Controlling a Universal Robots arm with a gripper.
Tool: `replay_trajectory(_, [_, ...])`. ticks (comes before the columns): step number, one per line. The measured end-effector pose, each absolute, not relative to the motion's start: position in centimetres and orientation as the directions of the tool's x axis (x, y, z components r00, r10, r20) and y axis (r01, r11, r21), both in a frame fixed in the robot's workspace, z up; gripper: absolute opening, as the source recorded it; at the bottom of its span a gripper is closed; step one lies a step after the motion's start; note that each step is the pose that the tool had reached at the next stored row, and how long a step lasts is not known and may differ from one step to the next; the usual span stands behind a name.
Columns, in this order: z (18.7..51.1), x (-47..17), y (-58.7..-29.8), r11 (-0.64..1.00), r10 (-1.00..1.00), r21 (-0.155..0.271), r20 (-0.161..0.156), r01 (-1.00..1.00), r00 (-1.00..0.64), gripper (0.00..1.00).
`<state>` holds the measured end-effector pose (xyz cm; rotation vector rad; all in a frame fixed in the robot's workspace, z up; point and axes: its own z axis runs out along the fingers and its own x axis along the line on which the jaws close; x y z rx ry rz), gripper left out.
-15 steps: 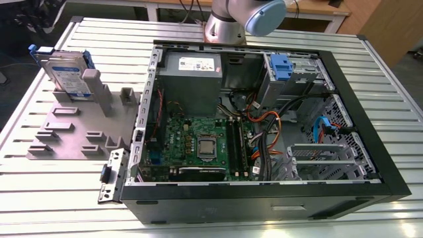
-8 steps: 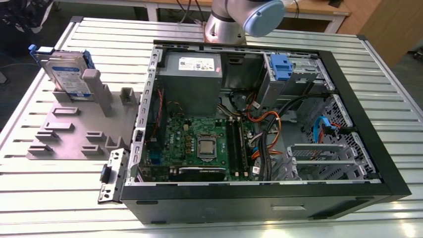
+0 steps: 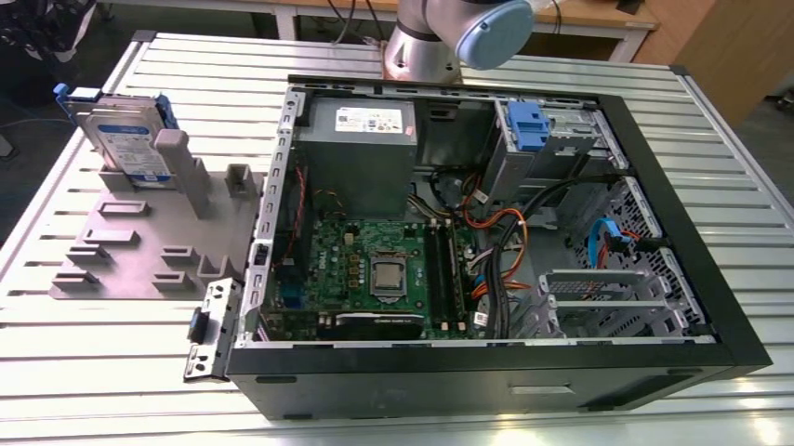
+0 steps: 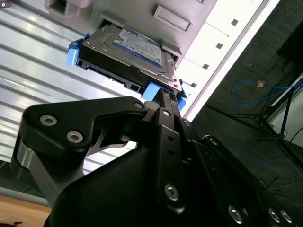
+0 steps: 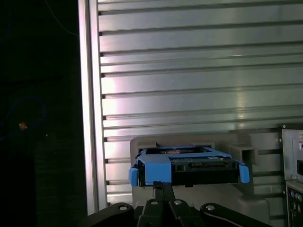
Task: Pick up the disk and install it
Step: 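Pick up the disk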
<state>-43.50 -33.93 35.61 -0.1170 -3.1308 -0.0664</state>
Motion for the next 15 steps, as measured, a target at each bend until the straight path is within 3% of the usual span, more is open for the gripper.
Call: replay_trajectory(15, [35.61, -43.5, -33.93, 0.997, 0.067, 0.042, 0.009, 0.067, -0.998, 0.11])
